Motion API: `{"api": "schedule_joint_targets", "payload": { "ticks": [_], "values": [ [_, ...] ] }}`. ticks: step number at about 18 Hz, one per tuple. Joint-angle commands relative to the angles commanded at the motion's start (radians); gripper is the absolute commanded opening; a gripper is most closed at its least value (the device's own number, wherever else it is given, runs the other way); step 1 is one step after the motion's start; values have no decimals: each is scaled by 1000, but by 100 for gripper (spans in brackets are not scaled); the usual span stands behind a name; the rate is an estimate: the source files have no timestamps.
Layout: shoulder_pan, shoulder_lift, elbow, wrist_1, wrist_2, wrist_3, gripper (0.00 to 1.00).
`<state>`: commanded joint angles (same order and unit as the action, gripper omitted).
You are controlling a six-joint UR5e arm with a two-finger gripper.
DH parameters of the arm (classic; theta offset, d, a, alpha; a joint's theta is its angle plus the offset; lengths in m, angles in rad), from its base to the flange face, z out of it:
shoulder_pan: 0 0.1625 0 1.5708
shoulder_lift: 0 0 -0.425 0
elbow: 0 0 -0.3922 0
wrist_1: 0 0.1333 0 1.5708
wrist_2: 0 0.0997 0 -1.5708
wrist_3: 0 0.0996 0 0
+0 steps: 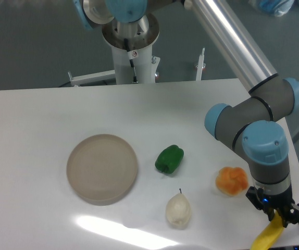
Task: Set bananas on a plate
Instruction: 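Lift the yellow banana in the gripper and move it toward the plate, then carry the banana past the green pepper over the beige plate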
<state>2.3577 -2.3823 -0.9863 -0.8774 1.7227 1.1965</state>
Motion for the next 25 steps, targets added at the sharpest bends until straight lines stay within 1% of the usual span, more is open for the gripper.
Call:
{"api": "schedule_joint_targets", "payload": {
  "ticks": [3,6,8,9,10,11,12,14,15,18,20,23,25],
  "values": [
    [0,5,0,-2,-3,2,27],
    [-2,11,-14,-2,-3,-2,27],
    [-6,28,-20,-9,0,-5,27],
    [-8,41,-35,-12,0,-3,27],
    [-12,70,-69,-15,-5,-12,27],
    [-21,93,-95,-38,-12,-17,27],
    [-34,141,-136,-102,-15,-18,27],
    [-47,210,-201,-158,-17,-49,27],
    [-55,257,-251,-175,-29,-75,27],
    [-81,345,-340,-218,-86,-136,27],
    [-104,394,-392,-229,-119,-237,27],
    [-141,440,-446,-229,-204,-440,27],
    [-178,468,-491,-232,-209,-535,27]
  ]
}}
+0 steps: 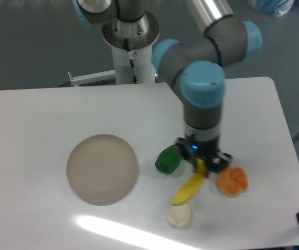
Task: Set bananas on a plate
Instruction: 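Carry the banana past the green pepper over the beige plate, then lower the banana onto the plate and open the gripper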
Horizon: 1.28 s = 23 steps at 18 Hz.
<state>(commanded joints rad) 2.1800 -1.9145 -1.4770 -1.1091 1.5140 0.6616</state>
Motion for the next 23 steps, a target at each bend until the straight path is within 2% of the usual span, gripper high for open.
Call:
{"api": "schedule_joint_targets", "payload": {
  "ticks": [4,8,11,12,14,15,23],
  "values": [
    [-51,60,-127,11,14,-68,27],
    [-114,81,-223,17,18,-115,27],
    [-169,25,-226,32,24,-267,27],
    [-184,0,-215,58,43,-305,27],
    [-218,-43,-226,147,49,-313,27],
    [-220,-49,-227,156,49,-313,27],
    [-256,-84,-244,158,129,-252,27]
  ]
}}
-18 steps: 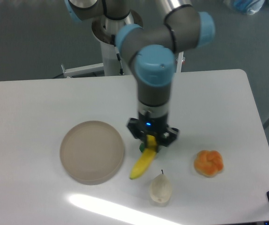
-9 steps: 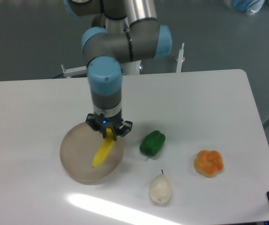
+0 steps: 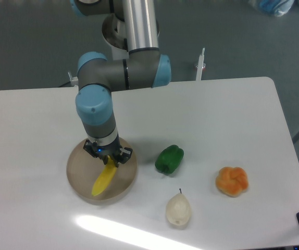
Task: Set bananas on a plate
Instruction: 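Lower the banana onto the plate and open the gripper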
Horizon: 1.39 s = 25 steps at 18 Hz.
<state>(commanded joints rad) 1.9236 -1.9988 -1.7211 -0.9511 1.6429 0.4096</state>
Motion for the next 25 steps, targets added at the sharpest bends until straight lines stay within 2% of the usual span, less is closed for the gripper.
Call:
{"api": "schedule_joint_targets", "payload": {
  "ticks": [13,17,21,24,25],
  "values": [
    [-12,-26,-6,2,3,0,28],
    [-12,-46,-6,35,6,0,28],
    [-12,-51,-5,35,6,0,28],
    [-12,-52,-6,34,6,2,32],
    [-11,-54,-3,35,6,3,39]
  ]
}}
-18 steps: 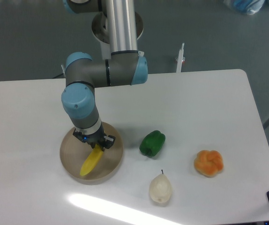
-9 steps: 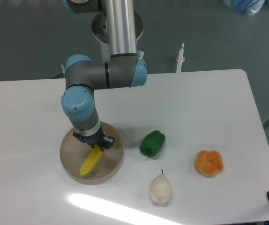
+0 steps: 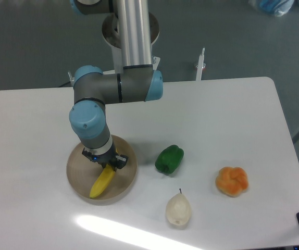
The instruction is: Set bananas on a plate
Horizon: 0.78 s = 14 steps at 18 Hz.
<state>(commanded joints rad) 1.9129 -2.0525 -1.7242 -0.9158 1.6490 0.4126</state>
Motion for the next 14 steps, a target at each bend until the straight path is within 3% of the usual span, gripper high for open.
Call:
{"api": "schedule_joint_targets", "payload": {
  "ticks": [1,2,6,8,14],
  "values": [
    [0,0,0,-2,0,0,50],
    [0,2,-1,-2,0,0,51],
    [0,3,0,0,0,0,77],
    [0,8,5,0,2,0,97],
    [40,78,31,-2,0,3,100]
  ]
}}
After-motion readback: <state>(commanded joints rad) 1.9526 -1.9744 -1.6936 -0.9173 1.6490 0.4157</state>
